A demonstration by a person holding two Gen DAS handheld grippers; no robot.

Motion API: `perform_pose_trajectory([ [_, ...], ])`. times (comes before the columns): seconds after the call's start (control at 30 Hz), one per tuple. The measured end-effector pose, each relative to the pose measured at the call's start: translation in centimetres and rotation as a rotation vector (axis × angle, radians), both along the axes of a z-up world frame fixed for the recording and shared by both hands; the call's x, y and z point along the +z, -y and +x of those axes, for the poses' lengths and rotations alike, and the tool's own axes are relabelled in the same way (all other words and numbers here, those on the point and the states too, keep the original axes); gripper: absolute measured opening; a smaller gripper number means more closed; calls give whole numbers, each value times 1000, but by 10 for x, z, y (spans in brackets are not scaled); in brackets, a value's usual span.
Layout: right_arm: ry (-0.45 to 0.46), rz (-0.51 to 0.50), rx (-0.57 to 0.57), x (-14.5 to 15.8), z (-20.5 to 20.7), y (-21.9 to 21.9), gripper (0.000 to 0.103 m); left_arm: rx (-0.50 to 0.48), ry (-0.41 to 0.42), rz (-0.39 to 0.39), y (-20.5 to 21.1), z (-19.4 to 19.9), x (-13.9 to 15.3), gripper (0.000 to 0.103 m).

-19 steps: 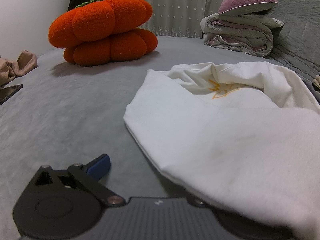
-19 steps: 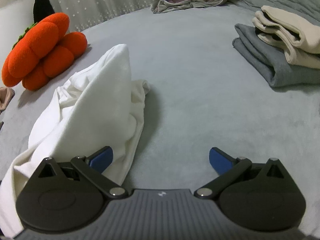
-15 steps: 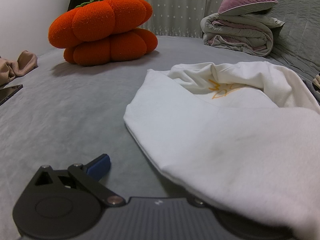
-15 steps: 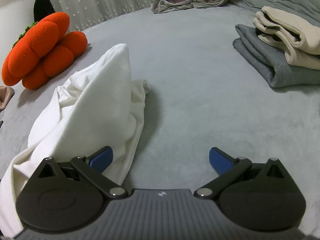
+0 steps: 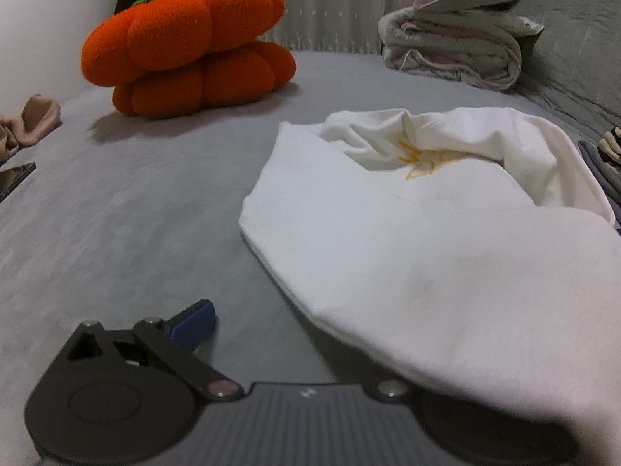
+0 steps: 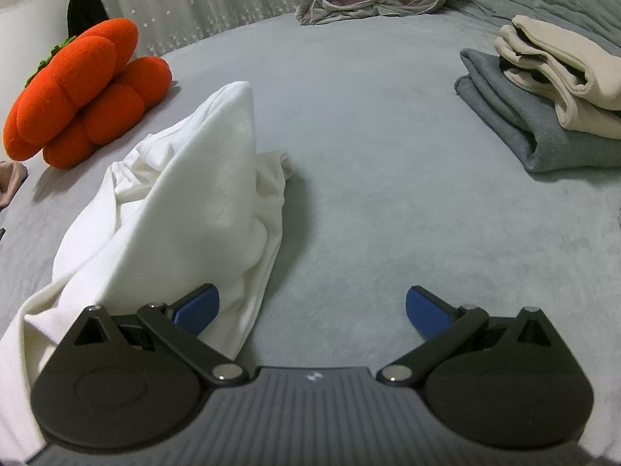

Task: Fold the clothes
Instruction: 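Move both grippers open toward the crumpled white shirt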

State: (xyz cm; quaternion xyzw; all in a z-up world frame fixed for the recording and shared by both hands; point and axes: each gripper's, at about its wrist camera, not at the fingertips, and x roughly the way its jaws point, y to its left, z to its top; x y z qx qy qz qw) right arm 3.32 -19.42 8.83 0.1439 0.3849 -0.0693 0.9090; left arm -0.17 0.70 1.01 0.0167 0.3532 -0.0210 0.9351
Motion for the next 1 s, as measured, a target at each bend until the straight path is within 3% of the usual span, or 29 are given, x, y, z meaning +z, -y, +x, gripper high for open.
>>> perform_pose_trajectory([
  [0.37,-3,-4,25,8,-1,-1,103,-14,-93,64,-28,-9,23,103],
  [0.53,22,-40,38,15,-3,-2,103,1,-89,43,-48,-12,36,103],
  [0.77,94,-138,93,31,-8,-9,103,9,-75,-66,-70,-12,50,103],
  [0.93,138,-129,122,37,-11,-11,103,9,-32,-87,-70,-12,57,103],
  [1.0,156,-126,134,39,-11,-13,103,-25,-49,-88,-62,-9,55,103],
])
